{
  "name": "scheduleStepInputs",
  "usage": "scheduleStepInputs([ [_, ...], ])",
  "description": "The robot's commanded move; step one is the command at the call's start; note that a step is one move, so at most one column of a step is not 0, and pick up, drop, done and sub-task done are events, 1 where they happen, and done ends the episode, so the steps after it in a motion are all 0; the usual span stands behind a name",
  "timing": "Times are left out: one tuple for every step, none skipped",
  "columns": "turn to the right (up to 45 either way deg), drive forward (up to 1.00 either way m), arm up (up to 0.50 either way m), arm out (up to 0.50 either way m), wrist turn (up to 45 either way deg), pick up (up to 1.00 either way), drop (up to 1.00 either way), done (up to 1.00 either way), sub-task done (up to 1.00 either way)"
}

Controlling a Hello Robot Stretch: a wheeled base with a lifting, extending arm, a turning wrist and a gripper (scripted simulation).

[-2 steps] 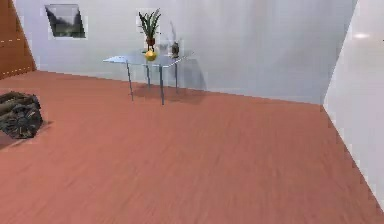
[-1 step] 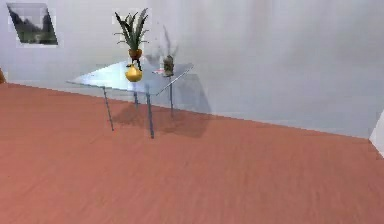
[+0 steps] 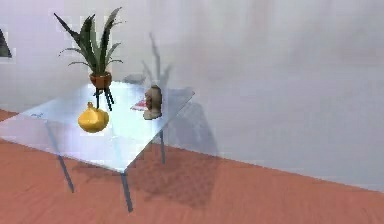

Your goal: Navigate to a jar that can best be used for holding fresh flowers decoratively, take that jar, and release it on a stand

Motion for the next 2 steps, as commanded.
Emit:
scheduleStepInputs([
  [-12.0, 0.0, 0.0, 0.0, 0.0, 0.0, 0.0, 0.0, 0.0],
  [0.0, 0.2, 0.0, 0.0, 0.0, 0.0, 0.0, 0.0, 0.0],
])
